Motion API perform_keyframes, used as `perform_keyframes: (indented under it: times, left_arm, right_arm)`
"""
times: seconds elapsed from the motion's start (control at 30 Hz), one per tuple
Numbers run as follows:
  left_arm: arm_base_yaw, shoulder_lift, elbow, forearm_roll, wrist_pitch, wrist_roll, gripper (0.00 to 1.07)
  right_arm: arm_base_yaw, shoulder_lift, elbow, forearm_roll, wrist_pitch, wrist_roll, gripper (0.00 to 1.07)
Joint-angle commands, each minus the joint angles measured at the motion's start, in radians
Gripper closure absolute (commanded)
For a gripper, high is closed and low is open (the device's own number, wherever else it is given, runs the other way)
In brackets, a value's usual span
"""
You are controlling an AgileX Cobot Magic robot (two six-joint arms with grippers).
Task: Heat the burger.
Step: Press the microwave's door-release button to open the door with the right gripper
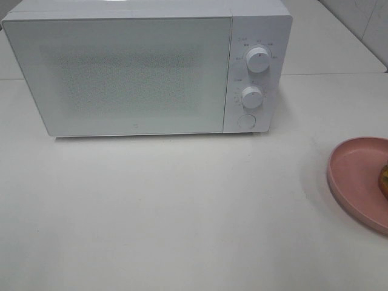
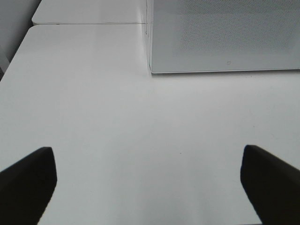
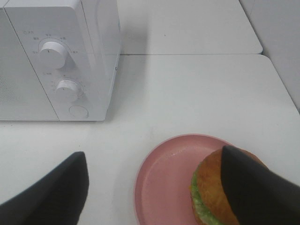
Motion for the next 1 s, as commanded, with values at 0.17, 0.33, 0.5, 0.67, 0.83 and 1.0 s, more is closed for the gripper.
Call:
perform_keyframes:
  times: [0.17, 0.33, 0.5, 0.67, 0.83, 1.0]
  left_arm:
    - [0.004, -0.021, 0.004, -0.001, -0.012, 0.002, 0.07]
    - [0.004, -0.021, 0.004, -0.001, -0.012, 0.002, 0.07]
    - [0.004, -0.021, 0.004, -0.001, -0.012, 0.002, 0.07]
    - [0.004, -0.021, 0.004, -0.001, -0.012, 0.002, 0.07]
    - [0.004, -0.021, 0.004, -0.001, -0.012, 0.002, 0.07]
    - [0.004, -0.021, 0.004, -0.001, -0.012, 0.002, 0.07]
  right_arm:
    - [0.001, 0.098, -0.004, -0.008, -0.127, -0.012, 0.31]
    - [0.001, 0.171, -0.004, -0.008, -0.198, -0.012, 0.31]
    - [0.001, 0.273, -0.004, -0.010, -0.300, -0.012, 0.31]
    - [0.001, 0.333, -0.004, -0.012, -0.359, -0.012, 0.31]
    - [0.001, 0.414, -0.004, -0.012, -0.426, -0.012, 0.31]
    - [0.001, 0.475, -0.004, -0.012, -0.502, -0.012, 0.31]
